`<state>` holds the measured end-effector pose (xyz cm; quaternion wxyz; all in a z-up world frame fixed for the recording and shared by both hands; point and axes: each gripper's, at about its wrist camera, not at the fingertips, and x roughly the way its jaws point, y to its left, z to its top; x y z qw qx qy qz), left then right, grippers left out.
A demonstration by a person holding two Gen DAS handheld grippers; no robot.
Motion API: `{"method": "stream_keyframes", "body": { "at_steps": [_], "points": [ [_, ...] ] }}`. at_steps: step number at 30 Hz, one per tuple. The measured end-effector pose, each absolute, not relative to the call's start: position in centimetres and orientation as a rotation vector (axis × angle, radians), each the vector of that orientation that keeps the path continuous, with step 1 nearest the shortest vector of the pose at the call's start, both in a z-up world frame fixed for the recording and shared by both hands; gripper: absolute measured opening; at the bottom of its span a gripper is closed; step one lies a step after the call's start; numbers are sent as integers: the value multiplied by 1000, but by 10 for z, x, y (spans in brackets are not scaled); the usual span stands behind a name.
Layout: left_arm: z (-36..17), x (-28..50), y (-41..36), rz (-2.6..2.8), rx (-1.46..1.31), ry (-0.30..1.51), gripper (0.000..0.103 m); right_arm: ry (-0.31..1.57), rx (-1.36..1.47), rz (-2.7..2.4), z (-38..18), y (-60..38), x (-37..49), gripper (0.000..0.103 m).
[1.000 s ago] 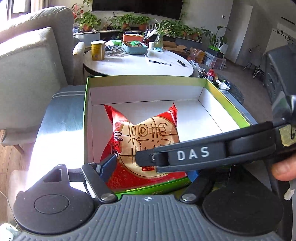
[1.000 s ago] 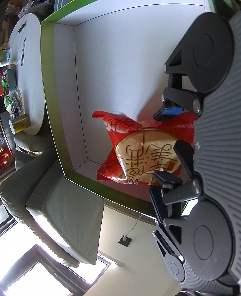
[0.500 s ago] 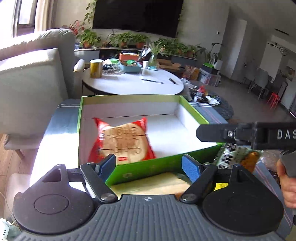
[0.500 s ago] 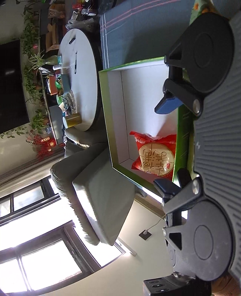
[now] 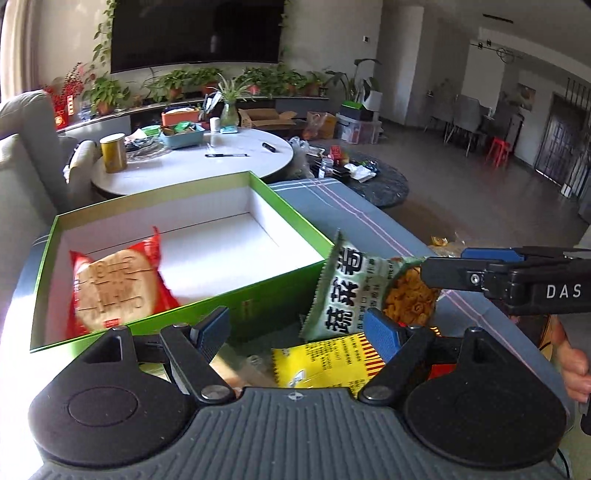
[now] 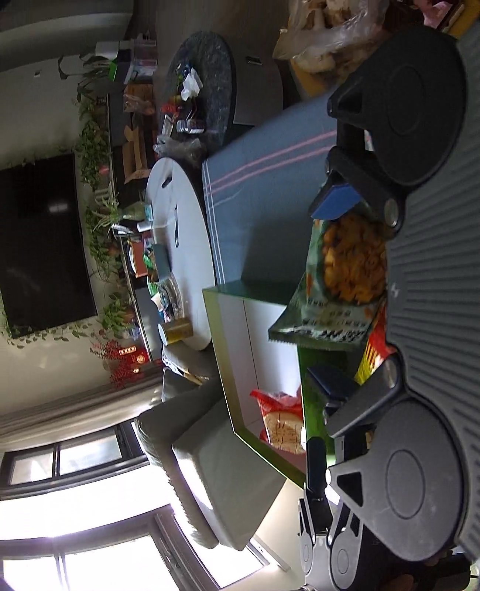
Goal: Organize snacks
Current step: 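Grasp the green vegetable-snack bag with the right gripper, then carry the green bag into the box beside the red bag and release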
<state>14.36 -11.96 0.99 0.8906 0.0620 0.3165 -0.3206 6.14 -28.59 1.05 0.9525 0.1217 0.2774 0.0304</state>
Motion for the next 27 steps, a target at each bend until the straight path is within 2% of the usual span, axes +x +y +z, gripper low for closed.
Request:
{"method": "stream_keyframes", "body": {
  "at_steps": [10,20,27],
  "points": [
    [-6,157,-152,-699,187,707,77,623,346,26,-28,-315,72,78],
    [-21,175,-164,-738,175,789,77,628,482,70,-41,-333,80,78],
    [-29,170,-182,-775,206,783,71,633,516,123,-41,-331,84,76]
  ]
}}
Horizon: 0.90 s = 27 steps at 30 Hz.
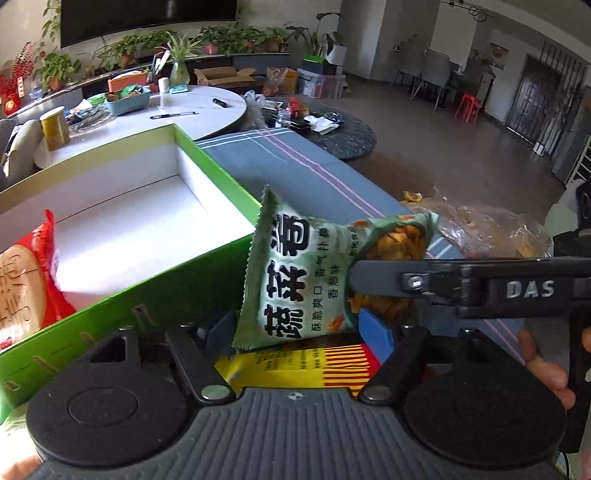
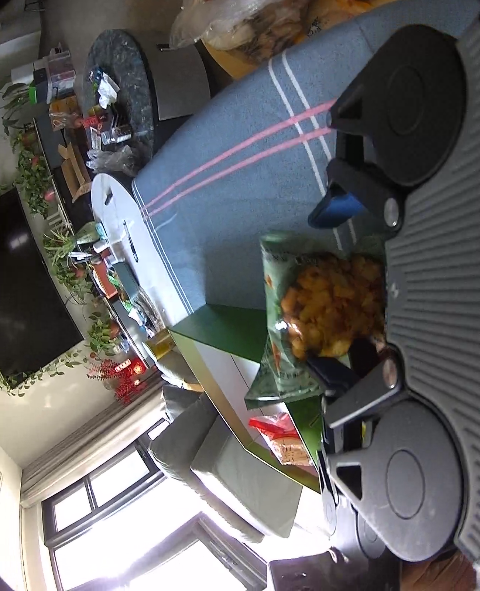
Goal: Organize snacks
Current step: 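Carry the green bag into the box beside the red bag and release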
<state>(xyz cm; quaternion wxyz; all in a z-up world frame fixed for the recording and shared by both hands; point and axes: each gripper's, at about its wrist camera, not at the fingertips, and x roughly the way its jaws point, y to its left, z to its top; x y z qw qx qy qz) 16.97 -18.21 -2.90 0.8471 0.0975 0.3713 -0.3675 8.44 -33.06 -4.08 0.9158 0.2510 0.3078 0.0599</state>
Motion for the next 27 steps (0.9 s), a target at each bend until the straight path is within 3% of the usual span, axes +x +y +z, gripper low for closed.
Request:
{"method": "stream_keyframes", "body": {
  "at_steps": [2,4,16,27],
  "points": [
    [-29,167,-185,-768,227,769,69,633,501,110,-41,-327,84,76],
    [-25,163,-185,-795,214,769,60,625,486,97,-39,-325,82,75],
    [33,133,-168,-807,154,605,60,442,442,137,20,-322,50,75],
    [56,152,-121,-671,87,549,61,428,460,290,44,-293,92,75]
  ]
}}
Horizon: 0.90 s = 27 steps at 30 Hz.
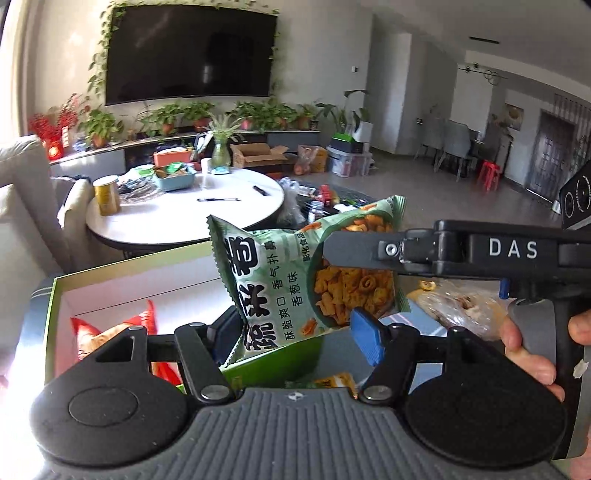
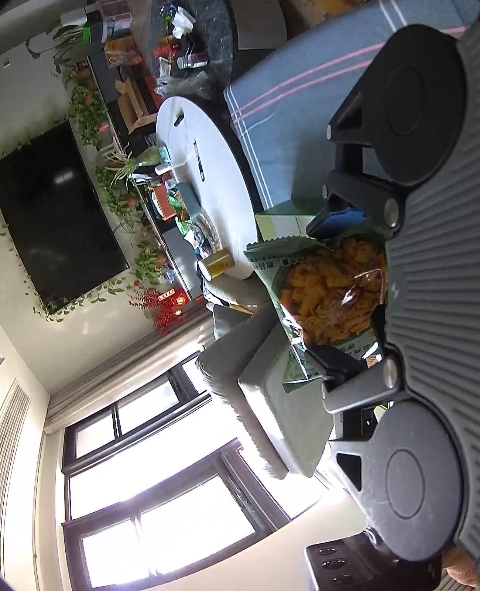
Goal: Organize snacks
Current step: 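Carry the green bag into the box beside the red bag and release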
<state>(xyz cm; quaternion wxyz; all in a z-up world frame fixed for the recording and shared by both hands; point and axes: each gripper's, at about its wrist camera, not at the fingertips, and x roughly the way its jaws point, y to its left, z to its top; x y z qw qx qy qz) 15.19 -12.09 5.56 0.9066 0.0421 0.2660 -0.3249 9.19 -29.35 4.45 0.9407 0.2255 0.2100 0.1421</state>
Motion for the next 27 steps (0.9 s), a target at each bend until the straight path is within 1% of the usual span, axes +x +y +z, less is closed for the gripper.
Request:
{"method": "stream_keyframes", "body": {
  "at_steps": [8,22,24,27],
  "points": [
    [36,185,-101,-629,21,626,61,473,387,332,37,-271,119,75],
    [4,223,-97,-587,-4,720,61,565,448,322,4,-270,156,75],
    [0,225,-95,-587,-4,749,63,577,454,303,1,-271,159,75],
    [-1,222,-90,-588,-1,743,67,588,453,276,-1,-274,156,75]
  ]
}}
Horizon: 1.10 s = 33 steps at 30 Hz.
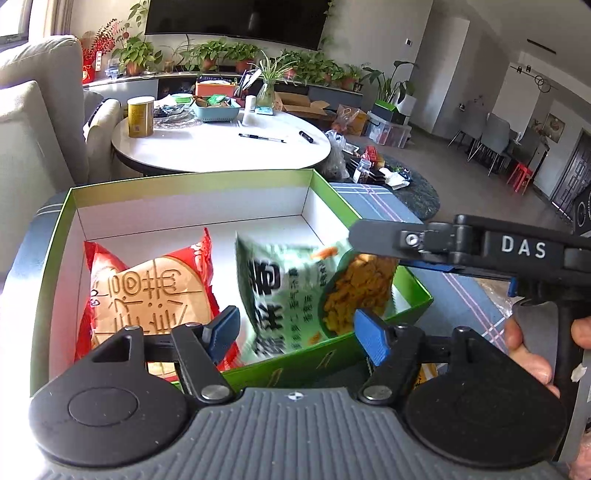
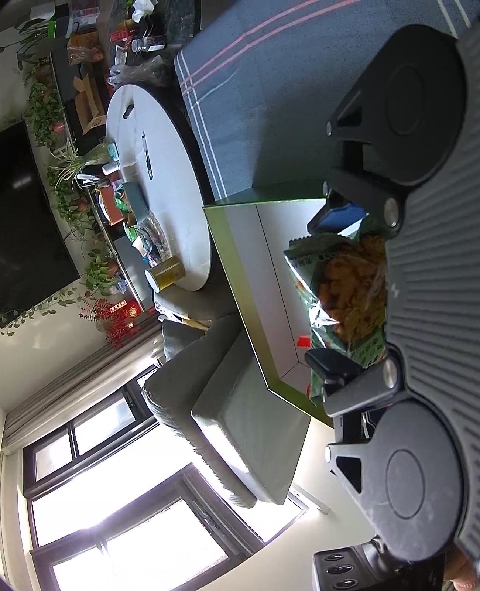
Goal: Organize snacks
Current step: 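Carry the green bag into the box beside the red bag and release, then grasp the yellow-and-red chip bag with the right gripper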
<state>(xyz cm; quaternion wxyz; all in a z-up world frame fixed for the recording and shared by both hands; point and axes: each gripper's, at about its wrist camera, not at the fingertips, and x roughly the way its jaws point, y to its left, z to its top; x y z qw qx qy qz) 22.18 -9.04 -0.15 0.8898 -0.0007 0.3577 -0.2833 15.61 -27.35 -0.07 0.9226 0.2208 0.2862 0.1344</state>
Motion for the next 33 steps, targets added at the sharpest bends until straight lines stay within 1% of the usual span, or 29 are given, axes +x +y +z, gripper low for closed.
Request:
{"method": "stream_keyframes", "body": {
  "at_steps": [9,17,20,28,33],
  "points": [
    [6,207,-85,-592,2,719,67,575,450,251,4,-290,134,77],
    [11,170,-82,-672,38,679,67,573,417,279,4,-294,99,78],
    [11,159,-83,-678,62,663,68,573,358,302,4,-287,83,78],
    [8,131,-86,-689,100,654,68,572,72,326,-6,-257,45,78],
    [13,121,-81,-686,80,653,68,559,17,357,-16,-255,24,79]
  ]
}}
